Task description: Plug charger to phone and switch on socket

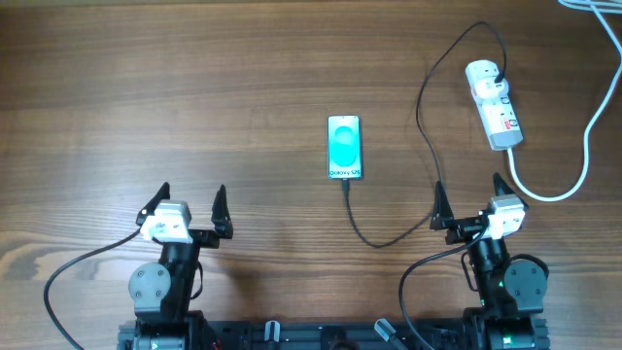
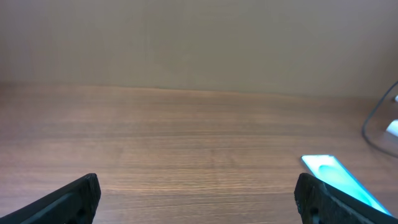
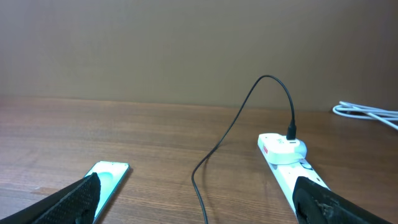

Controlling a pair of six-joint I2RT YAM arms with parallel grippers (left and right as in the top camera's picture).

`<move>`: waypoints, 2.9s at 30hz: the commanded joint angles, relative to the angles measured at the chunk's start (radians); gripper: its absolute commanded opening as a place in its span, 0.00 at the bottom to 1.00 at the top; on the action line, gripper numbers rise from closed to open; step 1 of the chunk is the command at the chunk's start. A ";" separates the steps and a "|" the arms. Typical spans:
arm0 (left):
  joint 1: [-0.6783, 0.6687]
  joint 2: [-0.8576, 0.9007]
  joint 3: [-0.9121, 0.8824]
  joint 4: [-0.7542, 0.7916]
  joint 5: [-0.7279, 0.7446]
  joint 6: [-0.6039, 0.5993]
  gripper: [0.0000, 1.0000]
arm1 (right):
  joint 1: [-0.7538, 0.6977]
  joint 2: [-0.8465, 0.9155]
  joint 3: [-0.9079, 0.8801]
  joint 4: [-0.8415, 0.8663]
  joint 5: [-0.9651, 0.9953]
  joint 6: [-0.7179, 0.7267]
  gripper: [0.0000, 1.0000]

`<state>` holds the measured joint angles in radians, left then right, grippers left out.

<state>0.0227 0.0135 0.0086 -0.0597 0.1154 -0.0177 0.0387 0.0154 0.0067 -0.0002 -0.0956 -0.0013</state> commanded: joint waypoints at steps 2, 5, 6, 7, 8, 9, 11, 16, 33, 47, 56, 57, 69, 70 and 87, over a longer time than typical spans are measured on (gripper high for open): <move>0.008 -0.011 -0.003 -0.018 -0.076 0.116 1.00 | 0.003 -0.012 -0.002 0.002 0.014 0.002 1.00; 0.012 -0.011 -0.003 -0.018 -0.106 0.115 1.00 | 0.003 -0.012 -0.002 0.002 0.014 0.002 1.00; 0.016 -0.011 -0.003 -0.018 -0.106 0.106 1.00 | 0.003 -0.012 -0.002 0.002 0.014 0.002 1.00; 0.020 -0.011 -0.003 -0.018 -0.106 0.084 1.00 | 0.003 -0.012 -0.002 0.002 0.014 0.002 1.00; 0.027 -0.011 -0.003 -0.018 -0.108 0.066 1.00 | 0.003 -0.012 -0.002 0.002 0.014 0.002 1.00; 0.036 -0.011 -0.003 -0.018 -0.117 0.043 1.00 | 0.003 -0.012 -0.002 0.002 0.014 0.002 1.00; 0.049 -0.011 -0.003 -0.015 -0.158 -0.011 1.00 | 0.003 -0.011 -0.002 0.002 0.014 0.002 1.00; -0.009 -0.011 -0.003 -0.008 -0.229 -0.012 1.00 | 0.003 -0.011 -0.002 0.002 0.014 0.002 1.00; 0.002 -0.011 -0.003 -0.019 -0.103 0.018 1.00 | 0.003 -0.011 -0.002 0.002 0.014 0.002 1.00; 0.002 -0.011 -0.003 -0.019 -0.093 0.036 1.00 | 0.003 -0.011 -0.002 0.002 0.014 0.003 1.00; 0.002 -0.011 -0.003 -0.019 -0.090 0.036 1.00 | 0.003 -0.011 -0.002 0.002 0.014 0.002 0.99; 0.002 -0.011 -0.003 -0.019 -0.090 0.036 1.00 | 0.003 -0.011 -0.002 0.002 0.014 0.002 1.00; 0.002 -0.011 -0.003 -0.019 -0.090 0.036 1.00 | 0.003 -0.011 -0.002 0.002 0.014 0.002 1.00; 0.002 -0.011 -0.003 -0.019 -0.090 0.036 1.00 | 0.003 -0.011 -0.002 0.002 0.014 0.002 1.00; 0.002 -0.011 -0.003 -0.019 -0.090 0.062 1.00 | 0.003 -0.011 -0.002 0.002 0.014 0.002 1.00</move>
<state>0.0196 0.0135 0.0086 -0.0704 0.0051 0.0254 0.0387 0.0154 0.0067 -0.0002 -0.0956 -0.0013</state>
